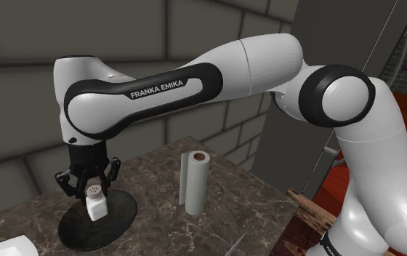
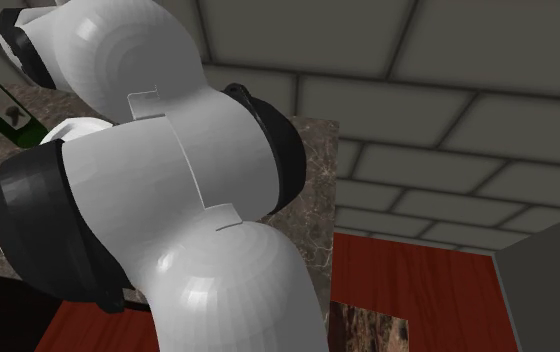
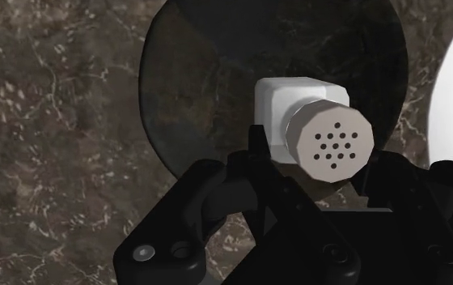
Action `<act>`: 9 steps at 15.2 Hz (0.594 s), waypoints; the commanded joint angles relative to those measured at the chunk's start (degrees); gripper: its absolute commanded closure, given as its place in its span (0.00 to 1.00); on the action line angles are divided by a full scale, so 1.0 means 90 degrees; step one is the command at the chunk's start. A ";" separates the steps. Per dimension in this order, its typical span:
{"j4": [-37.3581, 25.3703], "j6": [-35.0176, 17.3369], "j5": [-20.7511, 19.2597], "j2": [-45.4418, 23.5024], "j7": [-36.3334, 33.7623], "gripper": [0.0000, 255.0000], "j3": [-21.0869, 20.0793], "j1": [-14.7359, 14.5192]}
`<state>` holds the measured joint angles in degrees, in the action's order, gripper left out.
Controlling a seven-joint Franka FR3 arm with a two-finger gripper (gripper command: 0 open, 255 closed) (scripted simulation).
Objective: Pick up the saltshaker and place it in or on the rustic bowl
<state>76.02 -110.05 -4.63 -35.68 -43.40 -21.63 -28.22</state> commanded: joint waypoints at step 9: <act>-0.0483 0.0581 0.0036 0.0104 0.0027 0.00 -0.0020 0.0011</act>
<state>74.28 -107.02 -4.24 -34.30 -43.31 -21.87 -28.00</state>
